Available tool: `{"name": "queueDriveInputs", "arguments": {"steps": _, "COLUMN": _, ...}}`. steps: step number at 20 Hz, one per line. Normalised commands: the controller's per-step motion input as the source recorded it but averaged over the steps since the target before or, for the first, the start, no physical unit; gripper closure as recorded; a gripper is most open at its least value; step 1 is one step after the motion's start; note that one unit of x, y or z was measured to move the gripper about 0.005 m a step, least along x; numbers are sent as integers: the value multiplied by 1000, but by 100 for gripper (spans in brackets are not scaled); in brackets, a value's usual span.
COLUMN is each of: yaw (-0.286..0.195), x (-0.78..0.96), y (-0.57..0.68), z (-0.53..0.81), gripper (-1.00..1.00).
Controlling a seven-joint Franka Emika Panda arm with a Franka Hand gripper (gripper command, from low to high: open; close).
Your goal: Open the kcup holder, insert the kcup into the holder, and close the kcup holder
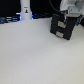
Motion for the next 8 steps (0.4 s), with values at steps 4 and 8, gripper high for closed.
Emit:
{"name": "queueDriveInputs", "arguments": {"steps": 4, "yaw": 64, "x": -161, "y": -218, "z": -31, "gripper": -100}}
{"name": "queueDriveInputs", "arguments": {"steps": 8, "yaw": -6, "x": 12, "y": 8, "z": 14, "gripper": -100}}
